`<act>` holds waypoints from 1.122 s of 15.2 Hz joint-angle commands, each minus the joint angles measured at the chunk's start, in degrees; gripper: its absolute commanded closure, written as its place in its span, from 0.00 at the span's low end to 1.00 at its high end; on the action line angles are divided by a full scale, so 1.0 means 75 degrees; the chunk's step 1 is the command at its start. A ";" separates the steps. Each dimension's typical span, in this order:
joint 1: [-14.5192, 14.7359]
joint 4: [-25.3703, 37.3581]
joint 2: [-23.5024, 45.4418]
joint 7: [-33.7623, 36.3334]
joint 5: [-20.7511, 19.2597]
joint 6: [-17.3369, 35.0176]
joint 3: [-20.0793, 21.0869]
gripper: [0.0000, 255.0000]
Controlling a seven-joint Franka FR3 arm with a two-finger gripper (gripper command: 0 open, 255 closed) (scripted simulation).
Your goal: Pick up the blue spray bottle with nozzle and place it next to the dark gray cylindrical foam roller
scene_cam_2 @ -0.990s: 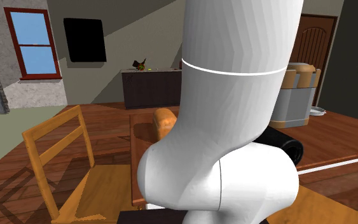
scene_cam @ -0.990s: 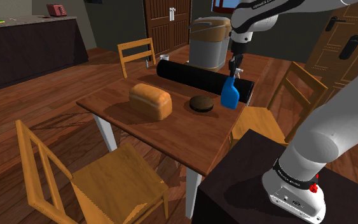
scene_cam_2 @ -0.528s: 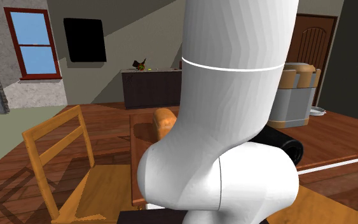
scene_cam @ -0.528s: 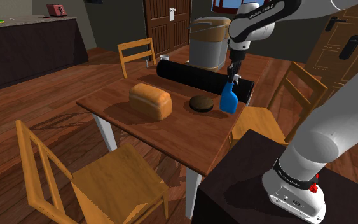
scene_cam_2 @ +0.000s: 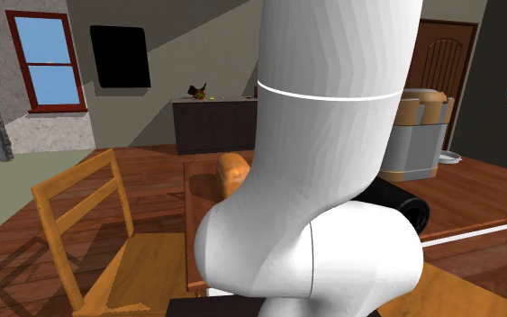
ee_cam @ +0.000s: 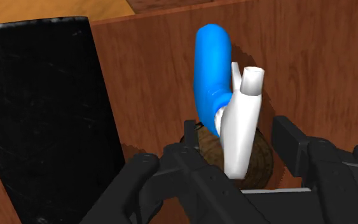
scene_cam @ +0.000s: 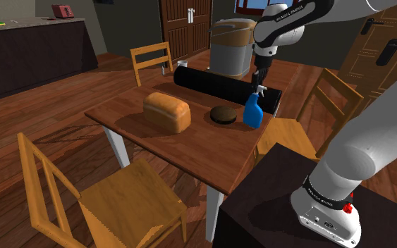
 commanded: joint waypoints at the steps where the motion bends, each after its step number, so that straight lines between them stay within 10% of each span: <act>1: 0.0000 0.0001 0.0000 0.0000 0.0000 0.0000 0.0000 0.00; 17: 0.0008 0.0726 -0.0285 0.0055 -0.0047 -0.0999 0.0082 0.00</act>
